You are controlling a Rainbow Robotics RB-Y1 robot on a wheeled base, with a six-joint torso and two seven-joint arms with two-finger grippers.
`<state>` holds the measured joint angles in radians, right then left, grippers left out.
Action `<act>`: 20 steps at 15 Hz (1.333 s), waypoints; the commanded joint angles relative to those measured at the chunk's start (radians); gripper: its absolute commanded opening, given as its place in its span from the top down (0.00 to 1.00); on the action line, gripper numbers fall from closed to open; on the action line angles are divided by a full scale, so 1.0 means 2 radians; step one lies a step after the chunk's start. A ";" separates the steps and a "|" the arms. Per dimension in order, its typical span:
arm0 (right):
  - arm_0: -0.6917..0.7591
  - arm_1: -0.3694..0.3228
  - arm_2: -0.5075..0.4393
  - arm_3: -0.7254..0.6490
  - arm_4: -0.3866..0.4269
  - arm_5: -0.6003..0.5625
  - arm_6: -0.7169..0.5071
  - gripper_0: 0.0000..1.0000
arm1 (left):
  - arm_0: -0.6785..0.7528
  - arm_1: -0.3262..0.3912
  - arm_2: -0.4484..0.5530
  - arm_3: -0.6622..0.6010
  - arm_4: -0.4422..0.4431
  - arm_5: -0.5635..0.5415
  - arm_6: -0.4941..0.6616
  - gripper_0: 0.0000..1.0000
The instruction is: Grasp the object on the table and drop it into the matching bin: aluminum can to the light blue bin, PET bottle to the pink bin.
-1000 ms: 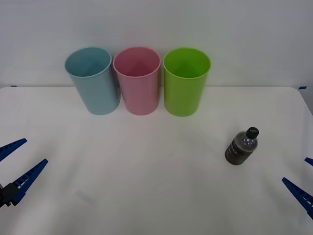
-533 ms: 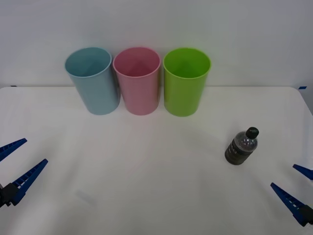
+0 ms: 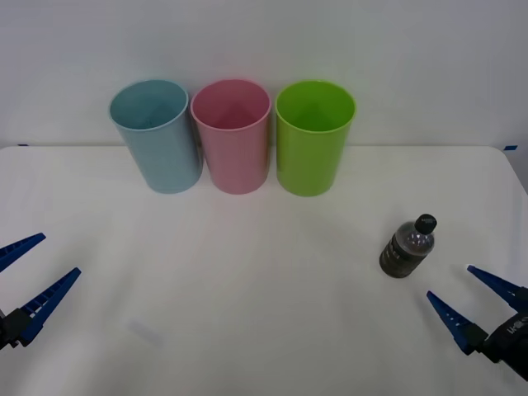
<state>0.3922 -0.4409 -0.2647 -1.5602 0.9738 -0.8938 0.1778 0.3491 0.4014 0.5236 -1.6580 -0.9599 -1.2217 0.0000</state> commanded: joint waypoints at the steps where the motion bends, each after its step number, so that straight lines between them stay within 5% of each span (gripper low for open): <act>1: -0.013 0.016 0.010 0.002 0.000 0.020 0.006 0.00 | 0.000 0.000 0.000 0.000 0.000 0.000 0.000 0.00; 20: -0.099 0.059 0.071 0.051 0.000 0.114 0.056 0.00 | 0.000 0.000 0.000 0.000 0.000 0.000 0.000 0.00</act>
<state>0.1967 -0.3232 -0.1272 -1.4572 0.9753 -0.6758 0.2875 0.3491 0.4014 0.5236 -1.6580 -0.9599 -1.2217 0.0000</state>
